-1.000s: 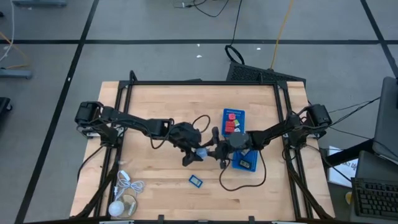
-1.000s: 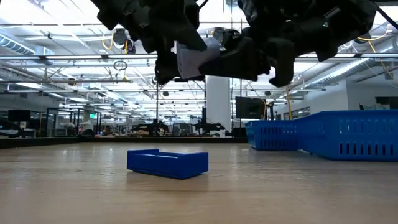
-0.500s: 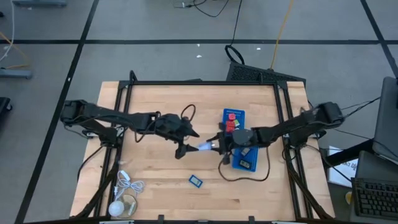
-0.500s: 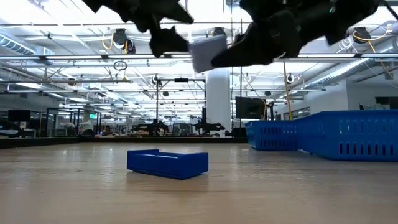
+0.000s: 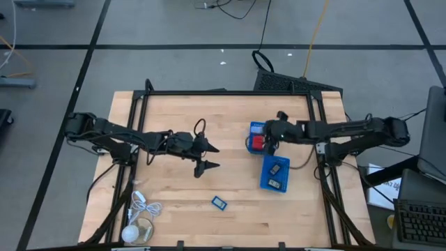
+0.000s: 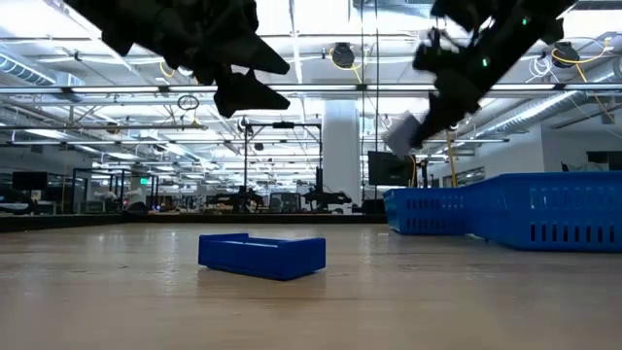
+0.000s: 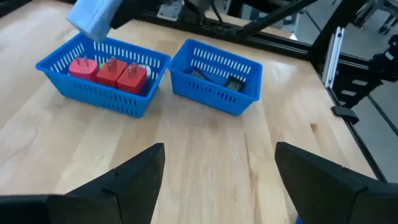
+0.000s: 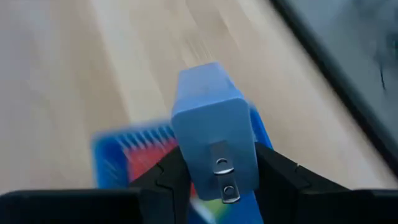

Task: Pick & Place Office items
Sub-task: Put the light blue charger adapter into the top blue bin, then put the blue digital timer into the bottom blue bin

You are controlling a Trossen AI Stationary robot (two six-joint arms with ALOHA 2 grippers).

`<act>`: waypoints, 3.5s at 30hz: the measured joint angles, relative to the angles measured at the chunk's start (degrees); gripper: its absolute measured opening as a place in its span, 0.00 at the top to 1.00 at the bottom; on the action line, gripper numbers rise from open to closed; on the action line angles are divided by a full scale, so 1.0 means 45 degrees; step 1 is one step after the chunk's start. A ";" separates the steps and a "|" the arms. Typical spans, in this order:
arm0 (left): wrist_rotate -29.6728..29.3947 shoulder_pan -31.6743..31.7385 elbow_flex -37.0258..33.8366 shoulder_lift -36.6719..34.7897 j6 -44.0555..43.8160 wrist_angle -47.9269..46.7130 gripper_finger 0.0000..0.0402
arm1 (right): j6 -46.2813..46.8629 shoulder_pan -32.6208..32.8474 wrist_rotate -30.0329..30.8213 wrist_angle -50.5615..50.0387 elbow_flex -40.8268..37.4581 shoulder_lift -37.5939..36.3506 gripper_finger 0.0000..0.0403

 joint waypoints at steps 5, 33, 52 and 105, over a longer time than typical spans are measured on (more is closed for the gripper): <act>0.0005 0.0000 -0.0180 0.0001 -0.0309 0.0276 0.23 | 0.0790 -0.1460 -0.1264 -0.1944 0.0000 0.0436 0.70; 0.0029 -0.0005 -0.0167 0.0001 -0.0581 0.0200 0.23 | -0.0965 -0.2317 -0.1697 -0.2895 -0.0005 0.1715 0.35; 0.1137 -0.1951 -0.0162 0.1050 0.1713 -0.0729 0.23 | 0.1279 -0.1410 -0.3747 0.2177 -0.0084 -0.1322 0.32; -0.6301 -0.3410 0.0149 0.2992 1.0152 0.2894 0.62 | 0.4112 0.1788 -0.3510 0.7727 -0.0510 0.0937 0.34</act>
